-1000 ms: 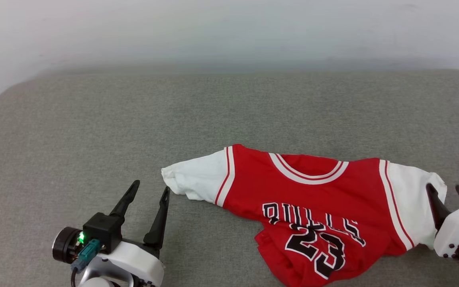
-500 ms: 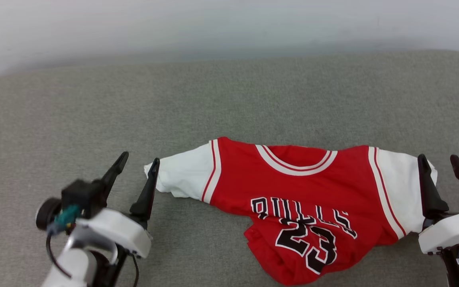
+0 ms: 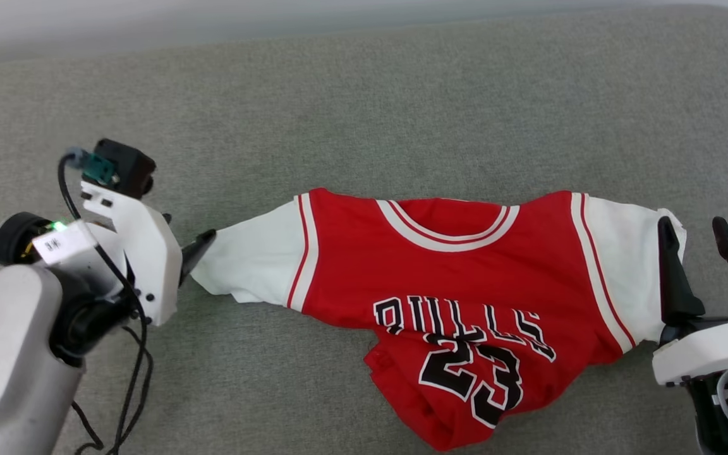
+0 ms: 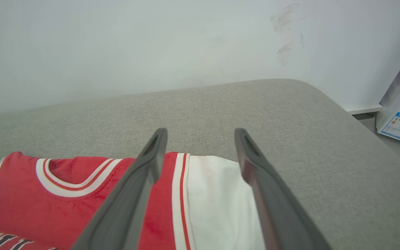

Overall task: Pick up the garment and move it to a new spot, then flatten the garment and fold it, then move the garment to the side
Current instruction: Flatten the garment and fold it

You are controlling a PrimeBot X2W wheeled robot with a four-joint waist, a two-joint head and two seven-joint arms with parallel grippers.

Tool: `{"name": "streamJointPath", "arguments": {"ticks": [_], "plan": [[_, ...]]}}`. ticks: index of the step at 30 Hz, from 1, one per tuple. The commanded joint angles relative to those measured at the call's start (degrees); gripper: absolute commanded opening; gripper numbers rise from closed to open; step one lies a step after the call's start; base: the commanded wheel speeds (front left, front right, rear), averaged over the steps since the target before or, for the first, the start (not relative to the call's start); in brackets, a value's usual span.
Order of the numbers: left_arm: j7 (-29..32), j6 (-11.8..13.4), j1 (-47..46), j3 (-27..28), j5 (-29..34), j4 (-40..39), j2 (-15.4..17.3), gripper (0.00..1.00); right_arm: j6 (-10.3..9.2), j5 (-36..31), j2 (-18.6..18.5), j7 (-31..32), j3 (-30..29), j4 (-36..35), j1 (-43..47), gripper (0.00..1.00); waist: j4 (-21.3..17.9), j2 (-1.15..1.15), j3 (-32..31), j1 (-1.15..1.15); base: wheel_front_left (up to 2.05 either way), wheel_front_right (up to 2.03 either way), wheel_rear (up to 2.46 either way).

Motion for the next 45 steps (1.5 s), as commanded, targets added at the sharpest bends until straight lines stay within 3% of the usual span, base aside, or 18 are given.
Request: {"name": "streamJointPath", "arguments": {"ticks": [1, 6, 10, 20, 21, 22, 23, 27, 35, 40, 45], "plan": [[2.3, 0.0, -1.4, -0.6, -1.1, 0.8, 1.0, 1.00, -0.04, -0.5, 0.5, -0.4, 0.4, 0.2, -0.7, 1.00, -0.8, 0.00, 1.1, -0.01, 0.00, 0.00, 0.00], [7.1, -0.1, -2.9, -3.2, -2.1, 2.7, 3.8, 1.00, -0.04, 0.6, 1.0, -1.2, 1.3, 0.2, -1.6, 1.00, -1.9, 0.00, 2.7, -0.01, 0.00, 0.00, 0.00], [6.4, -0.1, -3.5, -4.4, -0.6, 4.5, 5.2, 1.00, -0.04, 0.7, 1.2, -1.7, 1.1, 0.4, -2.0, 1.00, -2.5, 0.00, 3.7, -0.01, 0.00, 0.00, 0.00], [5.6, -0.2, -3.0, -9.3, -1.6, 8.9, 4.6, 1.00, -0.04, 1.3, 1.3, -2.5, 0.9, 0.5, -2.7, 1.00, -3.1, 0.00, 5.8, -0.01, 0.00, 0.00, 0.00], [6.0, -0.2, -2.9, -10.1, -2.0, 9.2, 4.7, 0.84, -0.04, 1.3, 1.3, -2.5, 0.8, 0.4, -2.8, 1.00, -3.1, 0.00, 6.1, -0.01, 0.00, 0.00, 0.00], [6.4, -0.2, -2.7, -11.2, -2.2, 9.4, 4.8, 0.35, -0.04, 1.2, 1.3, -2.5, 0.7, 0.4, -2.8, 1.00, -3.1, 0.00, 6.3, -0.01, 0.00, 0.00, 0.00], [6.6, -0.2, -2.4, -12.1, -2.5, 9.4, 5.0, 0.00, -0.04, 1.1, 1.3, -2.4, 0.6, 0.3, -2.8, 1.00, -3.0, 0.00, 6.4, -0.01, 0.00, 0.00, 0.00], [4.1, -0.1, -2.3, -12.7, -3.1, 10.0, 5.3, 0.00, -0.04, 0.4, 1.3, -2.0, 0.1, 0.2, -3.2, 1.00, -2.5, 0.00, 6.3, -0.01, 0.00, 0.00, 0.00], [-8.4, 1.9, -3.7, -7.6, -2.0, 6.5, 4.7, 0.00, -0.05, -1.5, -0.8, 3.1, -0.3, 0.1, -3.2, 1.00, -0.4, 0.00, 3.1, -0.01, 0.00, 0.00, 0.00], [-12.4, 3.4, -2.1, -6.0, -1.1, 0.9, 5.5, 0.00, -0.05, -1.4, -5.4, 13.8, 0.3, 0.7, -2.7, 1.00, 1.1, 0.00, 1.6, -0.01, 0.00, 0.00, 0.00], [-12.0, 5.4, 1.7, -5.4, -1.7, -7.2, 6.7, 0.00, -0.06, 1.9, -11.0, 27.3, -0.5, 2.6, -6.1, 1.00, 2.4, 0.00, 1.5, -0.01, 0.00, 0.00, 0.00]]}}
